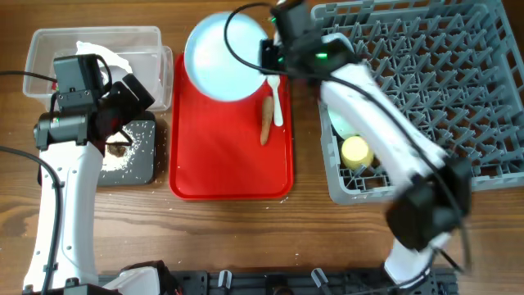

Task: Sort waste into correct bins and load items into the dishwasher rack
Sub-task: 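Carry the white plate into the dish rack and stand it upright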

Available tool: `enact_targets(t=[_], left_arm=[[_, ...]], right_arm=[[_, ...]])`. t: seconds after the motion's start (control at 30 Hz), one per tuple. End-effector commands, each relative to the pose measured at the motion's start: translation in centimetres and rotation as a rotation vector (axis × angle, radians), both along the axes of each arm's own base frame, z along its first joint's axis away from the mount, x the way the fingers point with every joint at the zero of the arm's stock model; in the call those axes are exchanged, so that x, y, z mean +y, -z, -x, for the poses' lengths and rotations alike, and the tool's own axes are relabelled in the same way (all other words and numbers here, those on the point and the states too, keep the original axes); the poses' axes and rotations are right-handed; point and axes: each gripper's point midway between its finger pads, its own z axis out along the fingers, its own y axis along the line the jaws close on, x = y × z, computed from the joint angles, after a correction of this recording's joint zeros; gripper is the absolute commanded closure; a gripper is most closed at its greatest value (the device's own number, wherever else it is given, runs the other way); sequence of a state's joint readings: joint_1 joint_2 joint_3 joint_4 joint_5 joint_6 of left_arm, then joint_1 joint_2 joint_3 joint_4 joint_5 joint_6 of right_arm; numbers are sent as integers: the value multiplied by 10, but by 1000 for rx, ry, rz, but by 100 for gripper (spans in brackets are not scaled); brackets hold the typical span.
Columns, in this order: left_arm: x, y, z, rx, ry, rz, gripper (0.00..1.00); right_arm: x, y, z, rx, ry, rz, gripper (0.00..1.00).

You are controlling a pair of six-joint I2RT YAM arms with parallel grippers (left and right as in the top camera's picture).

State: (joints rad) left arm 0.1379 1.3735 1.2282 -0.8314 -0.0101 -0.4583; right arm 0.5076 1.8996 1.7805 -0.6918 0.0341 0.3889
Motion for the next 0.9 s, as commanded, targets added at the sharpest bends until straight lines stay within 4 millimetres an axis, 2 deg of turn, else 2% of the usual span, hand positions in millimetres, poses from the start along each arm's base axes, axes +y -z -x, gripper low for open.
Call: enact_targets(t=[0.0,0.1,0.23,0.27,0.43,0.5,0.6,0.73,0.87], left_arm=[[2,-5,-2,-14,-3,-2,0],[2,-5,-2,-14,-3,-2,0],[2,-5,-2,-14,-3,-2,0],[2,-5,-2,-14,-3,-2,0],[2,-5,-2,-14,-3,-2,0],[2,-5,-2,-14,-3,-2,0],[2,-5,-2,-14,-3,-2,0],[2,-5,-2,-14,-3,-2,0],[2,-5,-2,-14,-3,-2,0]], right_arm=[[-83,-72,6,-198,155,274,96],[-155,-109,22,-265,395,467,96],[-223,-137,39,-307,647,694,96],[-233,-140,40,-304,660,743,96],[-269,-142,26,-228,509,1027,96],[-284,-133,17,-171,446,1127,96],[-295,-107,3,-87,345,1182,96],[-291,-67,-15,-22,263,1176,96],[-294,-37,-28,34,224,1202,96]])
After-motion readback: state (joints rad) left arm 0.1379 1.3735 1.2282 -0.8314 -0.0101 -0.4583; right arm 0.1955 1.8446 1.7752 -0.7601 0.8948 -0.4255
